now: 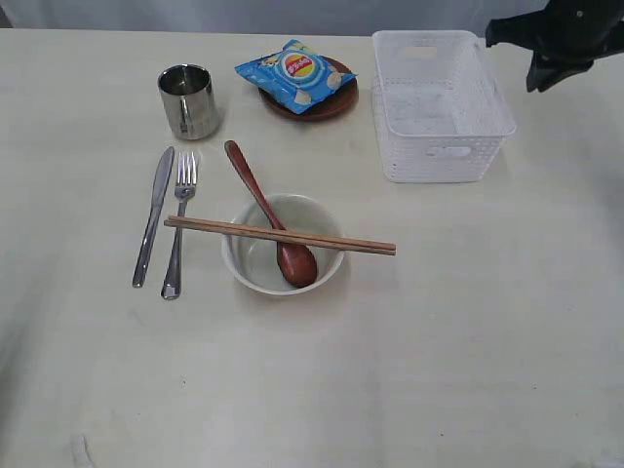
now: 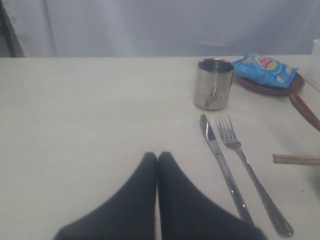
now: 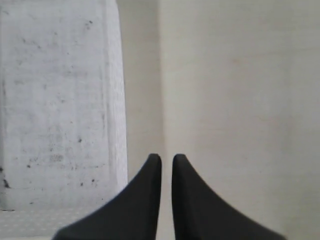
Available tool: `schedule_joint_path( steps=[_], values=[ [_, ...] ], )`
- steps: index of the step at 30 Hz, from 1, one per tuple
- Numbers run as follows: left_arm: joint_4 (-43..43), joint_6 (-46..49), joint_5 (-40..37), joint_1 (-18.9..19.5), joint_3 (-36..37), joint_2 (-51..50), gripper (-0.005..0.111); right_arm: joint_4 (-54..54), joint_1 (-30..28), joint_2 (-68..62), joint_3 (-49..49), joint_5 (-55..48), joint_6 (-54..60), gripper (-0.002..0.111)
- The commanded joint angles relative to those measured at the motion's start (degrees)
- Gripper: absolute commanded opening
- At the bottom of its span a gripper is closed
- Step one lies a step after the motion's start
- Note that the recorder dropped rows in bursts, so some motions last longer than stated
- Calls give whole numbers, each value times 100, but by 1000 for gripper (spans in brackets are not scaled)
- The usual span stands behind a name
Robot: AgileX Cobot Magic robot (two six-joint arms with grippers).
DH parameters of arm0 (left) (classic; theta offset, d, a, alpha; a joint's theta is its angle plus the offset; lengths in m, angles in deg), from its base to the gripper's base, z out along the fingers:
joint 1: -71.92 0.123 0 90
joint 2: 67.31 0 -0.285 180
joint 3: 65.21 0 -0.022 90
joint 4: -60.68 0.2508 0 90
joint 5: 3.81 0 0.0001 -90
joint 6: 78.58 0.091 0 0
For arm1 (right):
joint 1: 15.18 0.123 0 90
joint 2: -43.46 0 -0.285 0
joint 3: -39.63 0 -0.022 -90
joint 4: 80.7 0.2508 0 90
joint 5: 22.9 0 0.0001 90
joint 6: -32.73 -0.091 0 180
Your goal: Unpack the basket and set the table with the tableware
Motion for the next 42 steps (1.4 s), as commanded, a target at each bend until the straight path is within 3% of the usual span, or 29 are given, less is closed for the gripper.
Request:
schedule_joint_path(
  steps=[1, 12, 25, 30, 35, 38, 42],
  values=[
    [52, -24, 61, 11, 18, 15, 0, 25, -26, -1, -253, 114, -102, 9],
    [52, -24, 61, 11, 18, 15, 0, 867, -13, -1, -497, 36, 313, 9],
    [52, -24, 61, 11, 18, 15, 0, 511, -26, 89, -497, -71, 326, 9],
    [52, -24, 61, 11, 18, 15, 0, 251, -26, 516, -485, -47, 285, 9],
    [52, -24, 61, 11, 18, 15, 0, 984, 29, 1232, -496, -49, 727, 9],
    [52, -24, 61, 11, 18, 15, 0, 1007, 285, 1767, -740, 415, 822, 8],
    [52, -24, 61, 11, 18, 15, 0, 898, 670, 2581, -1701, 1676, 791, 0]
  ],
)
